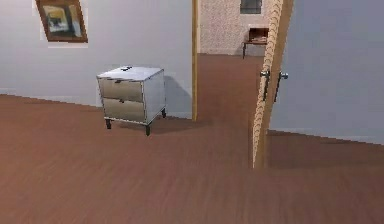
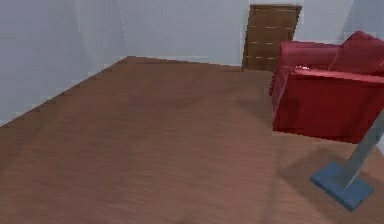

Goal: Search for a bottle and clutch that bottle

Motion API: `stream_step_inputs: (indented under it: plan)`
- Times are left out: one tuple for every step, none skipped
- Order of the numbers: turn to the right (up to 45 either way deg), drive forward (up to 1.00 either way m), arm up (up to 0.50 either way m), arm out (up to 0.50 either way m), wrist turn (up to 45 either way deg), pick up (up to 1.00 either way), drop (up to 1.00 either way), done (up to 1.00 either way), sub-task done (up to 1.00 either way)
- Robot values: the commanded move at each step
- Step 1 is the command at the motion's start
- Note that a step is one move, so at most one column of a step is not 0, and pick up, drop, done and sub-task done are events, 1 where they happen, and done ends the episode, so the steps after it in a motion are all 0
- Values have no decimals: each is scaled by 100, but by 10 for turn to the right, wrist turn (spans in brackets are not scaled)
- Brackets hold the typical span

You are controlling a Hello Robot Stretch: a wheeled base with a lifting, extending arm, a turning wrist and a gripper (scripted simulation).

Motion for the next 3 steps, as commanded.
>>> stream_step_inputs:
  plan:
    - [30,0,0,0,0,0,0,0,0]
    - [0,100,0,0,0,0,0,0,0]
    - [30,0,0,0,0,0,0,0,0]
